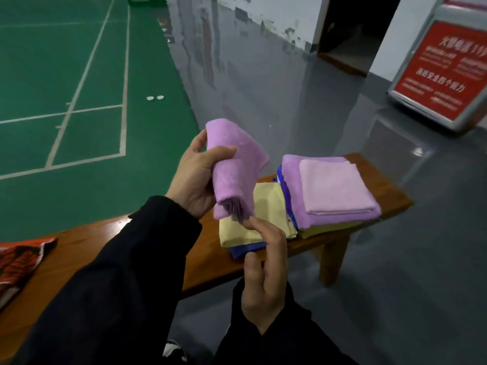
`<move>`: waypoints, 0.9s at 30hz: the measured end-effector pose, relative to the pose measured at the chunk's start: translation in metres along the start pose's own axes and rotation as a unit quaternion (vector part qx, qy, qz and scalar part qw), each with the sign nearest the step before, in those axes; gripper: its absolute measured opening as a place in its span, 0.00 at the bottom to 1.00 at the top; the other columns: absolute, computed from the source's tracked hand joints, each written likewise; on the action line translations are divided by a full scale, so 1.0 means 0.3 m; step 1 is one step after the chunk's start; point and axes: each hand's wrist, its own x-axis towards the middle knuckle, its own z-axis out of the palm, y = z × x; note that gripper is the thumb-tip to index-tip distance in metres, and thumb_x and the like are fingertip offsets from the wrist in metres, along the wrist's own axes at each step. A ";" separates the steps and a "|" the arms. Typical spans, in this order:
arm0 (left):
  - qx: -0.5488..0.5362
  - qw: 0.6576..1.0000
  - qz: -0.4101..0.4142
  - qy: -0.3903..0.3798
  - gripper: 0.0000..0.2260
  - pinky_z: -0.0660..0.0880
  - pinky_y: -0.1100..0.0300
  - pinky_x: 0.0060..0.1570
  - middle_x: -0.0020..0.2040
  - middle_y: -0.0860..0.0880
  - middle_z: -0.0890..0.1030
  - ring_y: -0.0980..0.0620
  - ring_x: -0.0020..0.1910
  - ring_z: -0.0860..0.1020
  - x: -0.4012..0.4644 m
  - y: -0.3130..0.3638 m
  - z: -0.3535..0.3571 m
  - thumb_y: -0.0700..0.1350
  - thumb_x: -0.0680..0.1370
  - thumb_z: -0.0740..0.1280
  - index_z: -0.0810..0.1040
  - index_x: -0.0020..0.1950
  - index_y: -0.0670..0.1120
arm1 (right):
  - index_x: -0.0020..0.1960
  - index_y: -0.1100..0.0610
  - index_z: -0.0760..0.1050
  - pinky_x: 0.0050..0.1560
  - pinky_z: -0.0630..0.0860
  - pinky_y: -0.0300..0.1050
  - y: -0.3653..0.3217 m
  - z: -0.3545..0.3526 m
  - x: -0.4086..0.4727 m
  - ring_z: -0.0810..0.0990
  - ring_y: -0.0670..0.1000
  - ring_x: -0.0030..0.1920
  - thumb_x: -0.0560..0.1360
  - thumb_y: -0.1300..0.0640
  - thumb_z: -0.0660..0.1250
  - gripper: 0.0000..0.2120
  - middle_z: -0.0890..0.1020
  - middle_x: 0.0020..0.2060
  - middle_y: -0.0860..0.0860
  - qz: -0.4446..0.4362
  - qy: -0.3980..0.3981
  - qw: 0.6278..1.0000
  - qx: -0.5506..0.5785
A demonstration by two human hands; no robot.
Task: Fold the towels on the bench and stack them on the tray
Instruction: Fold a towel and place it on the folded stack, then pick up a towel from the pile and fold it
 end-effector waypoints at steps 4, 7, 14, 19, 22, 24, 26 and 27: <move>0.063 0.993 -0.074 0.066 0.28 0.82 0.51 0.43 0.60 0.41 0.82 0.43 0.52 0.85 0.101 -0.209 -0.100 0.33 0.74 0.71 0.72 0.73 0.45 | 0.66 0.55 0.74 0.61 0.75 0.53 0.036 -0.061 0.010 0.78 0.55 0.62 0.79 0.54 0.58 0.18 0.79 0.62 0.47 -0.002 0.000 0.999 -0.036; 0.173 0.965 -0.125 0.154 0.31 0.82 0.52 0.44 0.60 0.43 0.83 0.46 0.49 0.84 0.115 -0.374 -0.232 0.42 0.70 0.77 0.72 0.71 0.43 | 0.67 0.52 0.73 0.60 0.76 0.50 0.077 -0.086 -0.004 0.78 0.52 0.62 0.79 0.52 0.58 0.17 0.77 0.63 0.43 0.022 -0.007 0.999 -0.049; 0.407 0.908 -0.007 0.094 0.36 0.75 0.53 0.64 0.70 0.43 0.74 0.46 0.66 0.76 0.084 -0.439 -0.282 0.43 0.74 0.77 0.64 0.77 0.42 | 0.68 0.56 0.76 0.66 0.72 0.47 0.149 -0.042 0.019 0.76 0.50 0.66 0.81 0.51 0.60 0.18 0.79 0.64 0.47 0.039 -0.073 0.986 -0.144; 0.606 0.794 0.047 0.016 0.31 0.62 0.55 0.70 0.72 0.38 0.69 0.42 0.75 0.62 0.054 -0.416 -0.268 0.48 0.78 0.71 0.64 0.77 0.40 | 0.68 0.49 0.76 0.75 0.63 0.56 0.282 -0.004 0.142 0.71 0.52 0.71 0.81 0.47 0.58 0.19 0.78 0.68 0.48 0.084 -0.310 0.835 -0.447; 0.616 0.785 0.050 0.031 0.26 0.67 0.52 0.71 0.70 0.39 0.71 0.43 0.71 0.69 0.015 -0.380 -0.301 0.52 0.78 0.70 0.72 0.73 0.43 | 0.60 0.51 0.80 0.65 0.73 0.53 0.220 -0.008 0.177 0.77 0.51 0.59 0.79 0.50 0.63 0.13 0.82 0.57 0.49 0.059 -0.257 0.872 -0.413; 0.584 0.806 0.072 0.070 0.18 0.74 0.54 0.63 0.64 0.43 0.78 0.46 0.61 0.78 -0.031 -0.331 -0.347 0.50 0.79 0.68 0.78 0.67 0.45 | 0.59 0.51 0.80 0.61 0.75 0.51 0.148 0.036 0.183 0.77 0.50 0.57 0.81 0.51 0.63 0.11 0.82 0.56 0.48 0.047 -0.267 0.897 -0.348; 0.549 0.827 0.082 0.091 0.12 0.78 0.54 0.57 0.57 0.48 0.83 0.50 0.54 0.81 -0.095 -0.282 -0.392 0.49 0.81 0.66 0.82 0.61 0.47 | 0.58 0.50 0.80 0.59 0.76 0.48 0.098 0.124 0.180 0.77 0.49 0.56 0.81 0.52 0.63 0.10 0.82 0.55 0.47 0.062 -0.316 0.903 -0.284; 0.525 0.842 0.083 0.090 0.11 0.79 0.53 0.56 0.55 0.50 0.85 0.51 0.53 0.82 -0.136 -0.262 -0.417 0.49 0.81 0.65 0.82 0.60 0.48 | 0.57 0.49 0.81 0.57 0.76 0.47 0.077 0.181 0.167 0.78 0.48 0.55 0.81 0.52 0.63 0.09 0.82 0.55 0.46 0.078 -0.337 0.905 -0.246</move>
